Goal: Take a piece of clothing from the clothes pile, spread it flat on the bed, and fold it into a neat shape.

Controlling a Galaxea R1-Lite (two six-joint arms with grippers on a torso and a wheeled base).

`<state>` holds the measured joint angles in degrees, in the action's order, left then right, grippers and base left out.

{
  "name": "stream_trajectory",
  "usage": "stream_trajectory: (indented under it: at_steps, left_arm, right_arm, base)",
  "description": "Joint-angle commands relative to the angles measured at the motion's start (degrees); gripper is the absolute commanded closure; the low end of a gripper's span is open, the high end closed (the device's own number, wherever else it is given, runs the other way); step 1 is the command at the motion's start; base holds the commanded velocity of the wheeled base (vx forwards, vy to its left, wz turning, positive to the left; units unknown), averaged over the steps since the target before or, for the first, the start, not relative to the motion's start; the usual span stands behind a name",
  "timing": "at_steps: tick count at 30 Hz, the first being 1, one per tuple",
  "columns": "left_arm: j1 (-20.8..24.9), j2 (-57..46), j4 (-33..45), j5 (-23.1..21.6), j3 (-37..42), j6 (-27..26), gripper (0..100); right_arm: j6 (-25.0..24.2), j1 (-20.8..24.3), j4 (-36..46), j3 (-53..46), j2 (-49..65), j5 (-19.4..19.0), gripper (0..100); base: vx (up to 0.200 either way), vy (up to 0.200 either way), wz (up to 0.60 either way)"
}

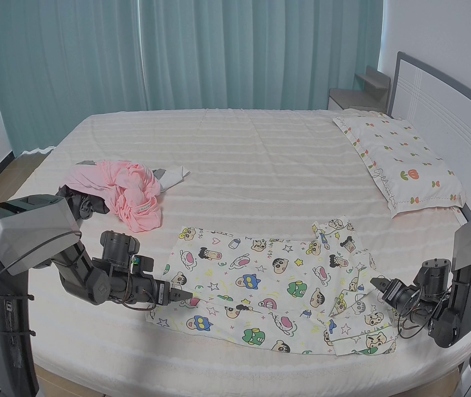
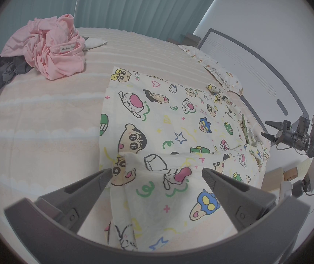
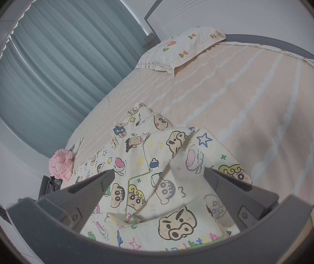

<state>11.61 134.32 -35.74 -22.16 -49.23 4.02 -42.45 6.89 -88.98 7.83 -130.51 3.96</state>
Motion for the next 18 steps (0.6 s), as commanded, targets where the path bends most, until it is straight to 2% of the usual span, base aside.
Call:
stream_trajectory:
  at_steps: [1, 18]
  left_arm:
    - [0.17, 2.09, -0.2, 0.19, -0.87, 0.11, 0]
    - [-0.18, 2.71, -1.79, 0.54, -1.05, -0.33, 0]
  right_arm:
    - [0.0, 0.06, -1.02, 0.0, -0.27, -0.01, 0]
    - [0.0, 0.41, -1.02, 0.0, -0.53, 0.08, 0]
  base:
    - [0.0, 0.0, 0.0]
    - [0.0, 0.0, 0.0]
